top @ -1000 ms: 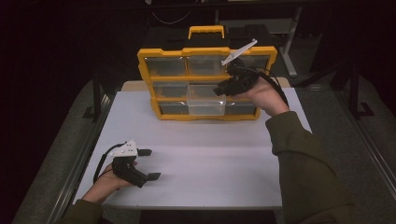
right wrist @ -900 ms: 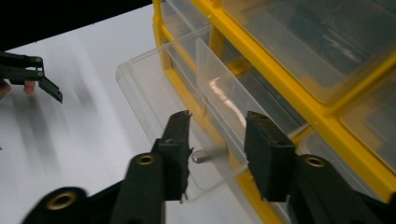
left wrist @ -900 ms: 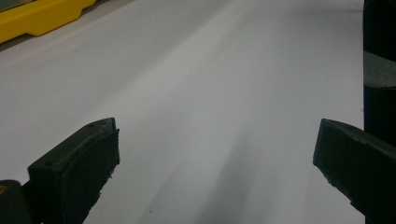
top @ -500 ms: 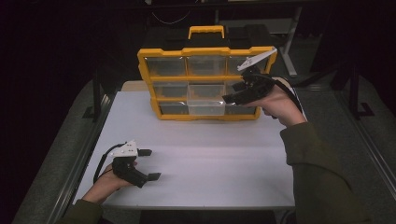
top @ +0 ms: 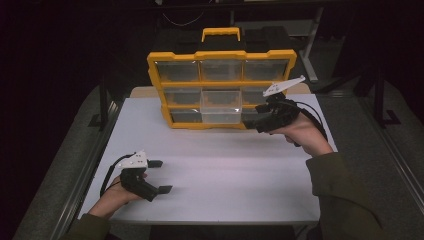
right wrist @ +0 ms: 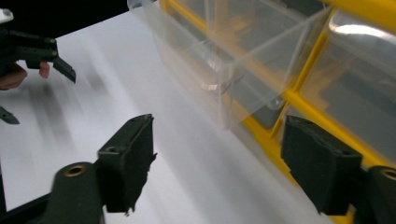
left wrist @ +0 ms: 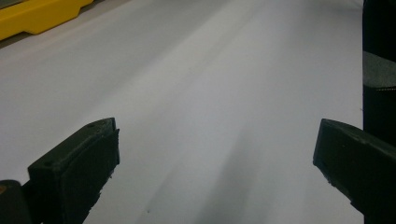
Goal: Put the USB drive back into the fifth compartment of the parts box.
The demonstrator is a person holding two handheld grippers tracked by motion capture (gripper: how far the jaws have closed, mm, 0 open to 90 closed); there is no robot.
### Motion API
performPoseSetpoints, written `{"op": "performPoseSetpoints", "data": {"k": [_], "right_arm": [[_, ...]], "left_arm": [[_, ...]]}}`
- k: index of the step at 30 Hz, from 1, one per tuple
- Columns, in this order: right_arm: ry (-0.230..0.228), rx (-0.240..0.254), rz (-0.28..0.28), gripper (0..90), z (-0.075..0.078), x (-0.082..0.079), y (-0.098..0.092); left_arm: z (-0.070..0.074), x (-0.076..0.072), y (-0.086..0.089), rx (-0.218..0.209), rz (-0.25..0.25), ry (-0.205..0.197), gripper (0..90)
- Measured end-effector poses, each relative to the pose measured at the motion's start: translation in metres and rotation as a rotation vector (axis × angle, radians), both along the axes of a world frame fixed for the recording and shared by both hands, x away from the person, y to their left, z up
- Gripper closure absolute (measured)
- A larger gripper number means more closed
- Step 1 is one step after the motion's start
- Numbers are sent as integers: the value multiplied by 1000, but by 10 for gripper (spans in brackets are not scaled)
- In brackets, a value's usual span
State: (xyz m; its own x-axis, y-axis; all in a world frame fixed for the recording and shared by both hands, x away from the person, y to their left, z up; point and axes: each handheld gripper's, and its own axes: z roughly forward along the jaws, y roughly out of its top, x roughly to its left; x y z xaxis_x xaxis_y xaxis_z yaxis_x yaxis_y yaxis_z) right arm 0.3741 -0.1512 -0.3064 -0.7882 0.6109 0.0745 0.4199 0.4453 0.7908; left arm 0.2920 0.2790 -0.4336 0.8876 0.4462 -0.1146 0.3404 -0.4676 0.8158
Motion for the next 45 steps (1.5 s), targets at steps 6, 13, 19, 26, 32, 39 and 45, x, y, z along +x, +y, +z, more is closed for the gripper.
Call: {"op": "performPoseSetpoints", "data": {"k": [6, 13, 19, 26, 32, 39, 45], "right_arm": [[-2, 16, -5, 182, -22, -12, -5], [-5, 31, -38, 134, -47, -27, -11], [-9, 50, -60, 85, -64, -39, -17], [-14, 67, -80, 17, -84, -50, -24], [-15, 80, -99, 1, -100, -59, -31], [5, 81, -122, 1, -120, -69, -40], [13, 74, -134, 1, -129, -73, -43]], "left_arm": [[0, 0, -1, 1, 1, 1, 0], [0, -1, 0, 1, 3, 5, 0], [0, -1, -1, 2, 1, 5, 0], [-1, -1, -1, 2, -1, 7, 0], [-1, -1, -1, -1, 1, 8, 0], [-1, -1, -1, -6, 2, 11, 0], [-1, -1, 1, -12, 6, 10, 0]]}}
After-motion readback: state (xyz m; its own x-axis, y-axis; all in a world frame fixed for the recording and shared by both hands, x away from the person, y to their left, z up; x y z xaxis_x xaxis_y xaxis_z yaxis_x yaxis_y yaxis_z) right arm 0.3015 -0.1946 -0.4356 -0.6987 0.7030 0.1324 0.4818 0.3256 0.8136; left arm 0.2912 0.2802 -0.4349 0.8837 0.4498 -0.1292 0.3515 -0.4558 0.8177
